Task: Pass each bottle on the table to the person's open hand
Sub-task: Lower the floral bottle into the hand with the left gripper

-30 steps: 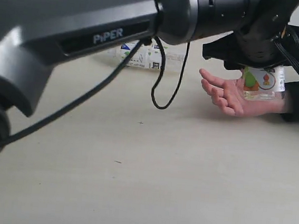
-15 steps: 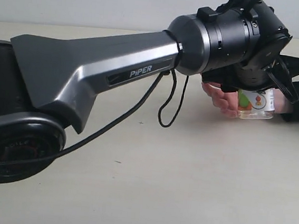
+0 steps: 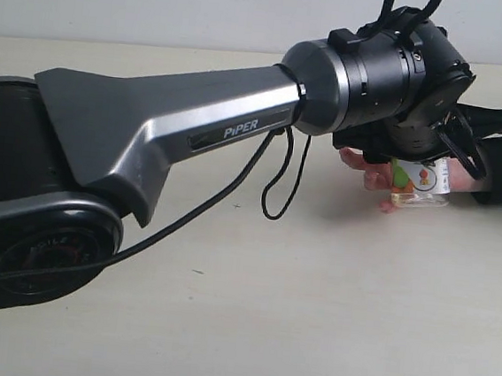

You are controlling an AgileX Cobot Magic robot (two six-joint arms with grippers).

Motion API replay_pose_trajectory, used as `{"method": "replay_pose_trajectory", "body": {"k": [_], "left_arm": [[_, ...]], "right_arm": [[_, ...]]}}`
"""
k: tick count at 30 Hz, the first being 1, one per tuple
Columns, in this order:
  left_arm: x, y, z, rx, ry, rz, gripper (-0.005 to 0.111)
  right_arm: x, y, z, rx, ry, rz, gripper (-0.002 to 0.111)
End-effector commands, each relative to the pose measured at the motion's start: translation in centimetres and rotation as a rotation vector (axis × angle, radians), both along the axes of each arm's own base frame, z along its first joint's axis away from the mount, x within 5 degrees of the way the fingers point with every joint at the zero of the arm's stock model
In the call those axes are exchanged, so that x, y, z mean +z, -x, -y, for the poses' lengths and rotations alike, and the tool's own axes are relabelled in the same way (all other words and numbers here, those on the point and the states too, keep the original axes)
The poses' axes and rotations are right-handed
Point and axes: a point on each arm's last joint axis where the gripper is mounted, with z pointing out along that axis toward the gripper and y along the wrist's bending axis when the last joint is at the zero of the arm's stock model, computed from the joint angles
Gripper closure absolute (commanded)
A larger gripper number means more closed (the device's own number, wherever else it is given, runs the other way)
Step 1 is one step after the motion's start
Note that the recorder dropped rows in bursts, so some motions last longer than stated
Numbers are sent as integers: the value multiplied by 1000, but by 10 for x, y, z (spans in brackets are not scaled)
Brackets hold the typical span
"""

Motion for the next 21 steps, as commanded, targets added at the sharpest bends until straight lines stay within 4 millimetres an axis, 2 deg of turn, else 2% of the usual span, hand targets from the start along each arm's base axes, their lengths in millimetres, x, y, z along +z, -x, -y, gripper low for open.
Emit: {"method": "replay_pose_trajectory", "body": {"k": [1,21], "left_arm": [[2,-2,-1,3,12,2,107],[1,-2,-3,13,12,-19,107]], "right_arm": [[0,0,-1,8,-4,11,108],[-1,0,0,2,-2,0,108]]}}
